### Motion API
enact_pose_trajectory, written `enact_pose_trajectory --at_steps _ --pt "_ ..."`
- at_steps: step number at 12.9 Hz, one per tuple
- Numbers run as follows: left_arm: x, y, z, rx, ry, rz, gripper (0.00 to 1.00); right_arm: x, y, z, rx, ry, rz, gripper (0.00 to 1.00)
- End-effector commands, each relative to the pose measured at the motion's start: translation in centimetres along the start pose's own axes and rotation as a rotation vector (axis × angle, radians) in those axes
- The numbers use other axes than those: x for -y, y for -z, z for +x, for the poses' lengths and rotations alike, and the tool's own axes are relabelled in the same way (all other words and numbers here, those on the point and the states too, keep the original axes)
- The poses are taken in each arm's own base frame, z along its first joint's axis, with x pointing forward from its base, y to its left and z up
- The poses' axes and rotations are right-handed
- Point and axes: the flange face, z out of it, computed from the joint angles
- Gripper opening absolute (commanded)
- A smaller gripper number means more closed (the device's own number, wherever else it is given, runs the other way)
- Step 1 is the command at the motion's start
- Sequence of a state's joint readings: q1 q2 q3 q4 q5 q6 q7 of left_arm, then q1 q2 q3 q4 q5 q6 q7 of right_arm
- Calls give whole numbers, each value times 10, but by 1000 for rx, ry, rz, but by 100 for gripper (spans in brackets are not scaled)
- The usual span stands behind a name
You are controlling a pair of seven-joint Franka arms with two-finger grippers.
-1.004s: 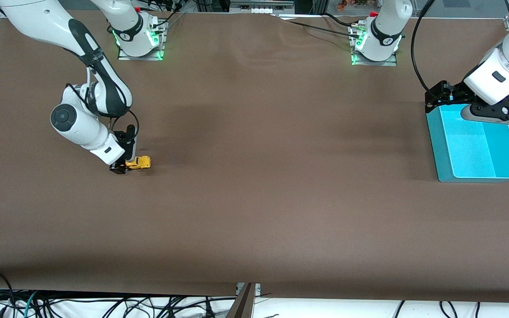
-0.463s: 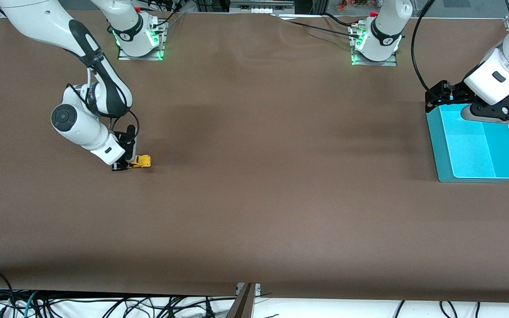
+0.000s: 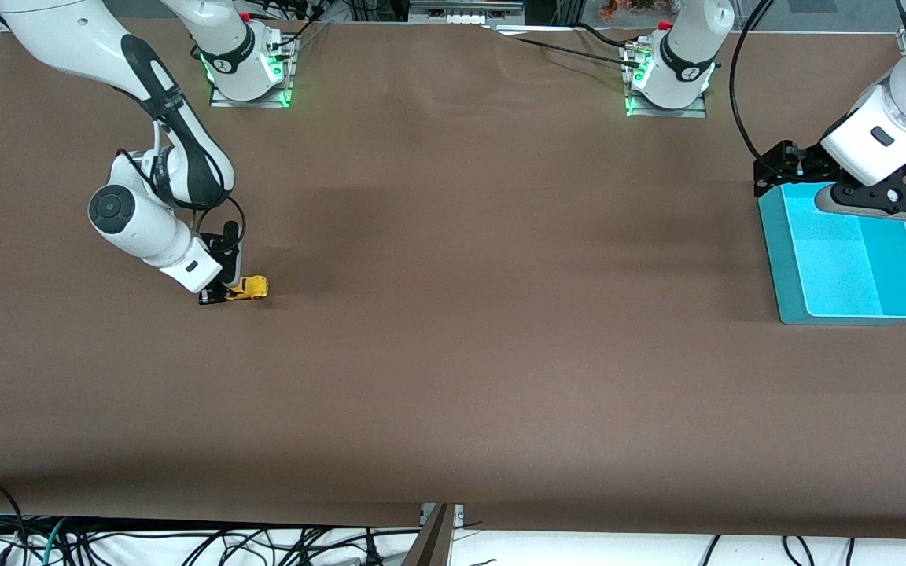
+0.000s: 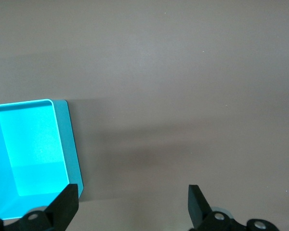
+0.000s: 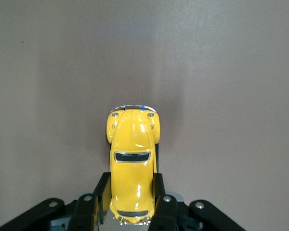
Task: Wind and store yellow beetle car
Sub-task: 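Lower the right gripper and close it on the yellow car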
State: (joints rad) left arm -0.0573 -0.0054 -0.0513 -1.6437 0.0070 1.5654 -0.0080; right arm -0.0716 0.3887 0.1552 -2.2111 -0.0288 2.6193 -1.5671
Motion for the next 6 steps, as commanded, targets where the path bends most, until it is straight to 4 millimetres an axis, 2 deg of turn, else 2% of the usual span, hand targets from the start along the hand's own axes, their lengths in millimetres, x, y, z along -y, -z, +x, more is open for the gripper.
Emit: enact_pose_trajectory --at_steps 1,6 --pt "-1 8 0 2 6 4 100 3 -6 -10 -2 19 -5 20" --pt "-1 10 1 -4 6 2 100 8 -16 -42 -6 -9 13 19"
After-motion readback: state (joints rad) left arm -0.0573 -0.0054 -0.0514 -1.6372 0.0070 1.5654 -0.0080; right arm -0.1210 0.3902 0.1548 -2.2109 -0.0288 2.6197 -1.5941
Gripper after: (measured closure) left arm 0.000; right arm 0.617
